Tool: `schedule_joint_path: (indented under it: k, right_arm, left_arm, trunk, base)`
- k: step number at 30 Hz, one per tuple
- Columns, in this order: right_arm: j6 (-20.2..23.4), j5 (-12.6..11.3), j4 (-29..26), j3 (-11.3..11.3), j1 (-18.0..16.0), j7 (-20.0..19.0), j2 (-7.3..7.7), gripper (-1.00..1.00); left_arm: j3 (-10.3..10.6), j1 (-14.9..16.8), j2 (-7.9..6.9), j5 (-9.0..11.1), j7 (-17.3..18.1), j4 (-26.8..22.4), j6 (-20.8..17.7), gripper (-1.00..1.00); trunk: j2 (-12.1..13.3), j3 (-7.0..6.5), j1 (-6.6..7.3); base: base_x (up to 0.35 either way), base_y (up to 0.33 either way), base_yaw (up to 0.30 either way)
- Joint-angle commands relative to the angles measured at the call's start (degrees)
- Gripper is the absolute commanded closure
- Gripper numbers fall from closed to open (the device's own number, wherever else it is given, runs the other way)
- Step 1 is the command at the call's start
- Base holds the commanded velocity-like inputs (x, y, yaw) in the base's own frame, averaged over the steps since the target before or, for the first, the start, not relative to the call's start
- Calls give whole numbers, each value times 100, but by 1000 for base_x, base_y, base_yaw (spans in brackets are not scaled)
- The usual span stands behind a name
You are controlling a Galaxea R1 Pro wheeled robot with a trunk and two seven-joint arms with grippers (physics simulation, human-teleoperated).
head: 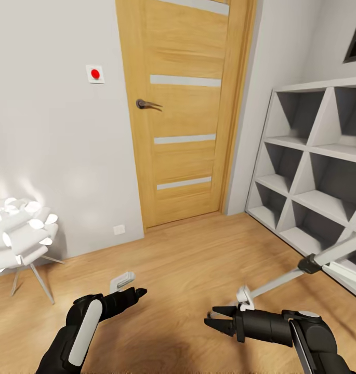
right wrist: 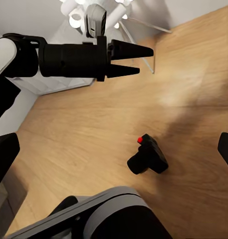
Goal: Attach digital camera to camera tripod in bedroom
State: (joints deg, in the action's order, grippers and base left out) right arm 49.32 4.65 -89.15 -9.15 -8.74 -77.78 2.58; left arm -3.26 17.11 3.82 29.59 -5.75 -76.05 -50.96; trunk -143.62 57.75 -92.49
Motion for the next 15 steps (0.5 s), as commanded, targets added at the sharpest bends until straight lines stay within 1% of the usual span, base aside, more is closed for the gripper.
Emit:
schedule_joint_path:
  k: [1, 15]
  right_arm:
    - [52, 50, -6, -8, -5, -53, -2, -100]
    - [50, 55, -12, -8, -5, -53, -17, -100]
  left_arm:
    - [-8, 3, 5, 64, -57, -7, -28, -100]
    - [-8, 3, 5, 64, -57, -13, -28, -100]
  trunk:
    - [-4, 29, -1]
    - [-23, 339, -37]
  base:
    - [0, 0, 0]
    - [0, 0, 0]
